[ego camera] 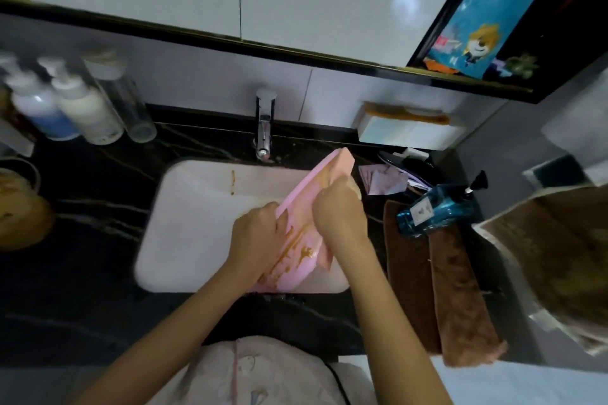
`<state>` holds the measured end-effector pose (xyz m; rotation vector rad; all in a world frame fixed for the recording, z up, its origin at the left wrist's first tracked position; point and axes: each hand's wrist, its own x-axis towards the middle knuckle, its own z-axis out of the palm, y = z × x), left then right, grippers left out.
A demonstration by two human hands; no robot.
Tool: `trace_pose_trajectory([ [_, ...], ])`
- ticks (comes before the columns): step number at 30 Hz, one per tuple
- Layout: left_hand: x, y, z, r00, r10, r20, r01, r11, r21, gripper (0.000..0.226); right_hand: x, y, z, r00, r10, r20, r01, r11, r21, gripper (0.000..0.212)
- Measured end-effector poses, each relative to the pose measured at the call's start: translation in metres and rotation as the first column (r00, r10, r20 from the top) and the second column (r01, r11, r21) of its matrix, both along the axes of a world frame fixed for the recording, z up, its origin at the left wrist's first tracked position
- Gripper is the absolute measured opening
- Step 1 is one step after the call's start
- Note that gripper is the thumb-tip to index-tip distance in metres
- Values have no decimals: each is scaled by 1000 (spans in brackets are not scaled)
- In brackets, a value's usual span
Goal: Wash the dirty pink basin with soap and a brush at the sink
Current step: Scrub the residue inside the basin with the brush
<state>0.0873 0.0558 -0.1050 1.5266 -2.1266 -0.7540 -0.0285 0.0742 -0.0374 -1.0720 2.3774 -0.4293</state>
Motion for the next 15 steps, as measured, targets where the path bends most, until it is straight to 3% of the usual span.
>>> trace_pose_trajectory([
  [2,5,-7,-1,999,41,-12,-41,999,-11,30,18,21,-6,991,118,-67,-120,992,-34,48],
  [4,7,-13,0,998,62,-20,-62,998,-22,31,31,54,-16,946,307,-99,-307,951,18,59],
  [5,8,-14,0,998,56,-25,-57,998,-26,32,24,59,-14,941,324,-101,-321,946,42,61],
  [8,11,-17,2,999,41,-35,-43,998,-49,32,-31,56,-15,974,221,54,-206,959,-195,50],
  [10,15,-21,1,998,42,-50,-45,998,-54,33,-53,56,-19,989,146,22,-134,949,-285,46],
  [12,17,-25,2,997,45,-69,-49,997,-53,35,-76,43,-32,995,92,-35,-98,960,-263,45],
  [15,17,-29,3,997,35,-63,-39,997,-64,36,-73,32,-37,991,89,97,-65,973,-224,42],
])
